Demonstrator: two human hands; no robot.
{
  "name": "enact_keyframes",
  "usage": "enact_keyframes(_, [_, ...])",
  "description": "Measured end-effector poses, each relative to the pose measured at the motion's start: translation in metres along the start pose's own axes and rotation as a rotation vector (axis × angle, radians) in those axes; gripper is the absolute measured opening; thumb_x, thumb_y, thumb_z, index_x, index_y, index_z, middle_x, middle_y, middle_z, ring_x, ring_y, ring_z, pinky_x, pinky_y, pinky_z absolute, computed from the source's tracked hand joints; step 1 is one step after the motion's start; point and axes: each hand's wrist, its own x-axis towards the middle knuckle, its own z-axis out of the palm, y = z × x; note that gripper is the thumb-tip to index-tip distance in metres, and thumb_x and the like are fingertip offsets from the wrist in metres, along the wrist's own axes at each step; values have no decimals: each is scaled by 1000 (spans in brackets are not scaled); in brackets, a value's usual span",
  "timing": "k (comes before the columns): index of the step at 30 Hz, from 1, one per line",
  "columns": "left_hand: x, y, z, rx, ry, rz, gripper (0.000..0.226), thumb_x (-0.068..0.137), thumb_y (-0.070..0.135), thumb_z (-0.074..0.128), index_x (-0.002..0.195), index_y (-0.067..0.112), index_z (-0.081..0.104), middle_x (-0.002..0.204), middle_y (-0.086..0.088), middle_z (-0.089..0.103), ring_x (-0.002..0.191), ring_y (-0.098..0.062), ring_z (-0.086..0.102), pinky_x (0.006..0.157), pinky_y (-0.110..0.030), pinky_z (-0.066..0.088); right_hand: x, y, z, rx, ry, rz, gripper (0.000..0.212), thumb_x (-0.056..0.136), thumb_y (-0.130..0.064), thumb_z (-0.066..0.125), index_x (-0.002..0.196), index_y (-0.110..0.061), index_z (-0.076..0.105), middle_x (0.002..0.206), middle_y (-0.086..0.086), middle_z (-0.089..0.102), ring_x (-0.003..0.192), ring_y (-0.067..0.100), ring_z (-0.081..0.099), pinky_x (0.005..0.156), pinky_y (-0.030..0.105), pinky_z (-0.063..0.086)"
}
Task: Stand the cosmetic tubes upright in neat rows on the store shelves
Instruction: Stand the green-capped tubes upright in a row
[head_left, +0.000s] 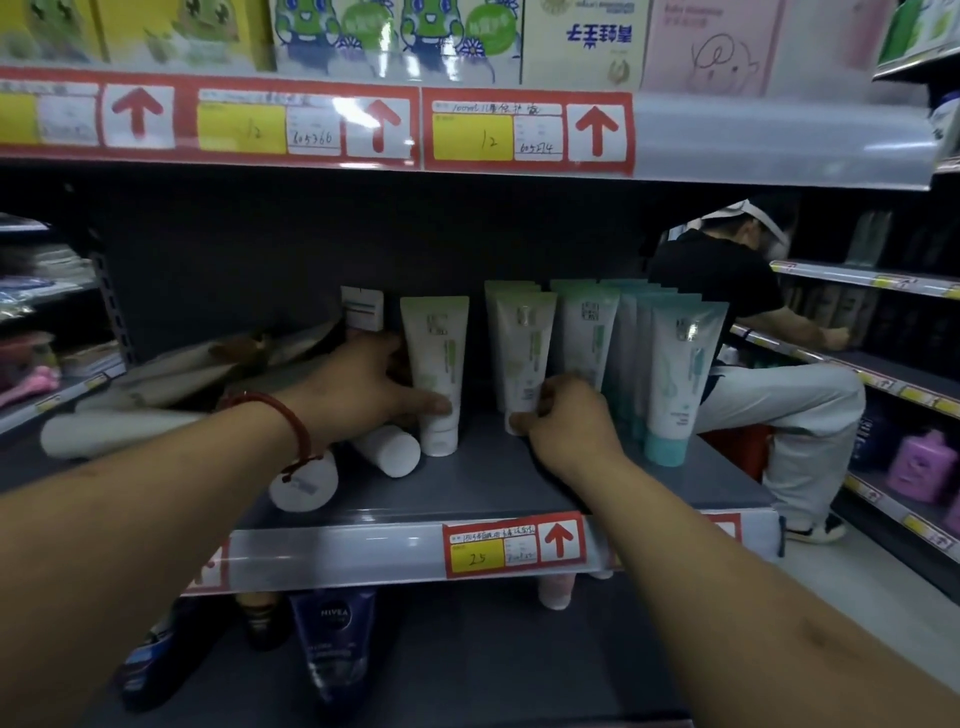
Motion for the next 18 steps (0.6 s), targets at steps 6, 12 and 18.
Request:
enact_keyframes(6, [5, 0, 1, 12, 37, -27, 39, 70, 28, 90, 105, 20, 74, 99, 5, 78, 91, -8, 74, 85, -32, 61, 6, 3, 3, -12, -29, -11, 35, 88, -20, 71, 119, -5, 65, 118, 10, 68, 105, 25, 64, 91, 35, 54])
enact_keyframes(12, [7, 4, 0, 80, 37, -63, 39, 67, 32, 91, 101, 20, 74, 95, 6, 78, 88, -9, 74, 85, -35, 61, 8, 4, 6, -30, -39, -18, 33, 89, -22, 70, 117, -6, 64, 113, 10, 68, 101, 24, 63, 87, 35, 55])
enact_keyframes(18, [5, 11, 7, 37, 20, -82, 37, 70, 25, 91, 101, 15, 74, 94, 0, 78, 86, -15, 75, 78, -35, 63, 7, 3, 5, -79, -67, -14, 31, 89, -29, 69, 109, -6, 65, 107, 11, 68, 93, 23, 62, 72, 27, 48])
